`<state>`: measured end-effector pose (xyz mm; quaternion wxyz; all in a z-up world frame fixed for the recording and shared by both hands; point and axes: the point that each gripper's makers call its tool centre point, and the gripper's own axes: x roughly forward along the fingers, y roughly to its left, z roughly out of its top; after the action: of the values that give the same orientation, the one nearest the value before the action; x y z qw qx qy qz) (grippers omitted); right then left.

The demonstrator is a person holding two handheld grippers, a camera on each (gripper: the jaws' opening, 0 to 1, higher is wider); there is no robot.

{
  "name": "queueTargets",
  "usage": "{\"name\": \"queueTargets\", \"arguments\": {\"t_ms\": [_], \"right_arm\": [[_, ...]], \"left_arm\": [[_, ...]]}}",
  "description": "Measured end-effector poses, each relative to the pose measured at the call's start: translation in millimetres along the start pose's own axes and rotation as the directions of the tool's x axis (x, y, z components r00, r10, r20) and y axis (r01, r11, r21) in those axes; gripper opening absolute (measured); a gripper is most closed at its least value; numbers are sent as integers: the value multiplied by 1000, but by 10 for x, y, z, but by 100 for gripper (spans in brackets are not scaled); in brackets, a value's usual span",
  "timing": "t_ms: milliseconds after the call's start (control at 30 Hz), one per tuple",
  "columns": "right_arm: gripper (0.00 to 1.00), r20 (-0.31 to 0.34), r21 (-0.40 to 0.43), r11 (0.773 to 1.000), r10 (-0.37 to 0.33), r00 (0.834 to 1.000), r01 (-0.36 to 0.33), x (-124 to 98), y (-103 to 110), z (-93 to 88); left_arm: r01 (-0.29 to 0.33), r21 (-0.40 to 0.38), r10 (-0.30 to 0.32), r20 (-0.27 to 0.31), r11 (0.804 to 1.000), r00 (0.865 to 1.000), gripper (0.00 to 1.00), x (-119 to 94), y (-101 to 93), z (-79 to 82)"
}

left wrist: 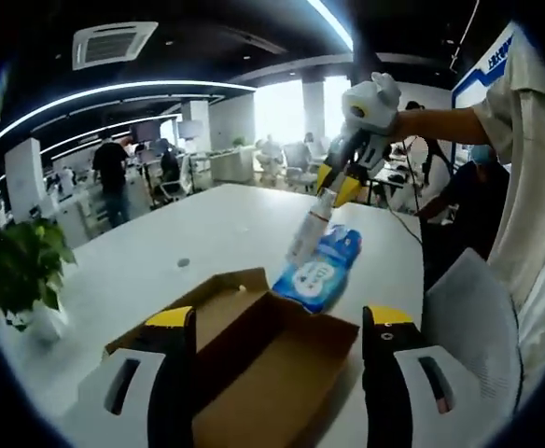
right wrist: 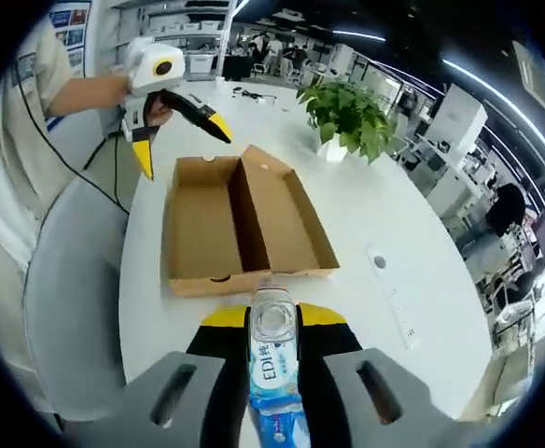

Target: Operate the shoe box by opening the lid, removing the specified soft item, and placing it in the target area until the item is outside and the box remains undamaged.

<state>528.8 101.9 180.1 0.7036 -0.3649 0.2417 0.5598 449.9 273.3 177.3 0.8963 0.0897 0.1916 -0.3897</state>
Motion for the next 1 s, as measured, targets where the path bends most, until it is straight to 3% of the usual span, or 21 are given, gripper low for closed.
{"name": "queueTargets", "arguments": {"t_ms": [533, 867, 1000], "right_arm": [[15, -141, -129, 990, 38, 989, -57, 176, -293, -269], [15, -229, -217, 970, 63, 971, -114, 305, -456, -384], [15, -255, -203, 970, 79, 964, -134, 380, -515, -423]], "left_arm": [[-126, -92, 128, 11, 988, 992, 84, -372, 295, -228], [-189, -97, 191, 8, 977, 982, 92, -512, 403, -284], [-208, -107, 209, 5, 972, 978, 93, -561, 429, -335]]}}
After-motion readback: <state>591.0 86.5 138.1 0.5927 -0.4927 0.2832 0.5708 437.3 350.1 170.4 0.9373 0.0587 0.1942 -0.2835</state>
